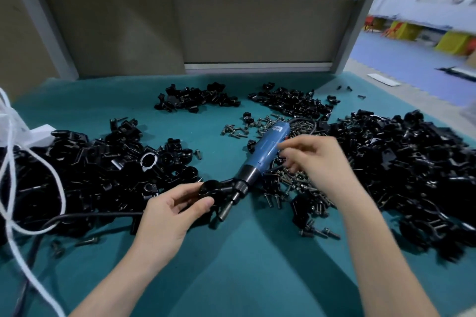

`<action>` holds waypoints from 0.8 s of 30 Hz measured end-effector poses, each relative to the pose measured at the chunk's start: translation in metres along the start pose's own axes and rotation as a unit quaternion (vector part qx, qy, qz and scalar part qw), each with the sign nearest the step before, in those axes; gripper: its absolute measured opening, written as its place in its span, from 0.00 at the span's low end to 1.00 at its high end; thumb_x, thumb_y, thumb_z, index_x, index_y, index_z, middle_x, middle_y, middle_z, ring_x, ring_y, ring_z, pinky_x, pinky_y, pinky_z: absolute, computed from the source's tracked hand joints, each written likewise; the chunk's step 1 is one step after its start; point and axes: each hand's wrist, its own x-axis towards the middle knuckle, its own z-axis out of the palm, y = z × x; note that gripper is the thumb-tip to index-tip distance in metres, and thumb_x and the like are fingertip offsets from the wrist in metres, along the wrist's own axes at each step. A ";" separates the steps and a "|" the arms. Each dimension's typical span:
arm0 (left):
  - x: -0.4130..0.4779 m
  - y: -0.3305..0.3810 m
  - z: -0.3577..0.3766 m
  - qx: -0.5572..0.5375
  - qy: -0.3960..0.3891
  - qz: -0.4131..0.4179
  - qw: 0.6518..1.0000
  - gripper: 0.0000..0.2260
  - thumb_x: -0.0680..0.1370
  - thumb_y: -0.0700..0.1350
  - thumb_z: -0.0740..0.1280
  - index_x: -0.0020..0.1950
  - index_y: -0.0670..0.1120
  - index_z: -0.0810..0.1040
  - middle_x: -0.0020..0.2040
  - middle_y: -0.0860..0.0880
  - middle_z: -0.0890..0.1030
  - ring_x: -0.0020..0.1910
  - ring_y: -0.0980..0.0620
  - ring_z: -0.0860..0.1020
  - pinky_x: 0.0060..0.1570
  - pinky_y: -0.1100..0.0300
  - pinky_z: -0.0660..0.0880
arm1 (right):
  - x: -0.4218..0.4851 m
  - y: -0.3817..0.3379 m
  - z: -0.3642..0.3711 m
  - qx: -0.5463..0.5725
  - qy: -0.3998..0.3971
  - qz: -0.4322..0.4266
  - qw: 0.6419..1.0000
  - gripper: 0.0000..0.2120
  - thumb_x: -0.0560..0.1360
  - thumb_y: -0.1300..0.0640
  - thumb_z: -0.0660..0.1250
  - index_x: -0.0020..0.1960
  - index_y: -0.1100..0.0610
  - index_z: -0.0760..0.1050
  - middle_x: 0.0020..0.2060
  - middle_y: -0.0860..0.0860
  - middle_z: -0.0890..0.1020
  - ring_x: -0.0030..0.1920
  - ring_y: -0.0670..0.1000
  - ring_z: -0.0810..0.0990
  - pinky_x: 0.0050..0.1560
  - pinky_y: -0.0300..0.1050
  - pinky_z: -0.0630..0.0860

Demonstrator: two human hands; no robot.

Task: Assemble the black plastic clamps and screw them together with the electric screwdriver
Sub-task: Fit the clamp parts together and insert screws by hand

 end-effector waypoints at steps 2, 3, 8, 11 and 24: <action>-0.001 -0.001 0.000 -0.002 0.001 -0.004 1.000 0.12 0.70 0.34 0.72 0.49 0.47 0.82 0.45 0.53 0.86 0.43 0.57 0.83 0.43 0.71 0.76 | 0.018 0.007 -0.007 -0.118 0.061 0.036 0.991 0.05 0.75 0.64 0.69 0.46 0.56 0.83 0.30 0.49 0.82 0.26 0.40 0.77 0.29 0.29 0.73; -0.001 -0.001 0.000 -0.002 0.003 -0.005 1.000 0.12 0.70 0.34 0.72 0.49 0.47 0.82 0.44 0.53 0.86 0.43 0.57 0.83 0.43 0.71 0.76 | 0.025 0.009 -0.004 -0.157 0.050 0.055 0.985 0.04 0.75 0.63 0.70 0.46 0.57 0.83 0.31 0.50 0.81 0.27 0.41 0.77 0.30 0.31 0.74; -0.002 0.000 0.001 -0.007 0.003 -0.005 1.000 0.11 0.70 0.34 0.72 0.48 0.47 0.83 0.44 0.53 0.86 0.43 0.57 0.84 0.42 0.72 0.76 | 0.050 0.017 0.032 -0.296 -0.002 0.086 0.951 0.02 0.73 0.64 0.69 0.43 0.64 0.78 0.38 0.56 0.80 0.38 0.56 0.80 0.39 0.48 0.79; -0.001 0.001 0.003 -0.010 -0.002 -0.004 1.000 0.12 0.70 0.33 0.72 0.48 0.48 0.83 0.43 0.53 0.86 0.42 0.58 0.83 0.40 0.72 0.76 | 0.054 0.017 0.044 -0.398 0.023 0.121 0.909 0.06 0.74 0.60 0.68 0.45 0.57 0.70 0.35 0.51 0.72 0.39 0.55 0.75 0.40 0.46 0.70; -0.007 0.009 0.004 0.023 -0.019 0.004 1.000 0.12 0.72 0.36 0.73 0.46 0.53 0.83 0.43 0.57 0.85 0.42 0.58 0.83 0.40 0.73 0.75 | 0.049 0.025 0.051 -0.280 0.066 0.107 0.952 0.04 0.75 0.62 0.65 0.49 0.56 0.76 0.44 0.55 0.79 0.41 0.56 0.76 0.41 0.46 0.73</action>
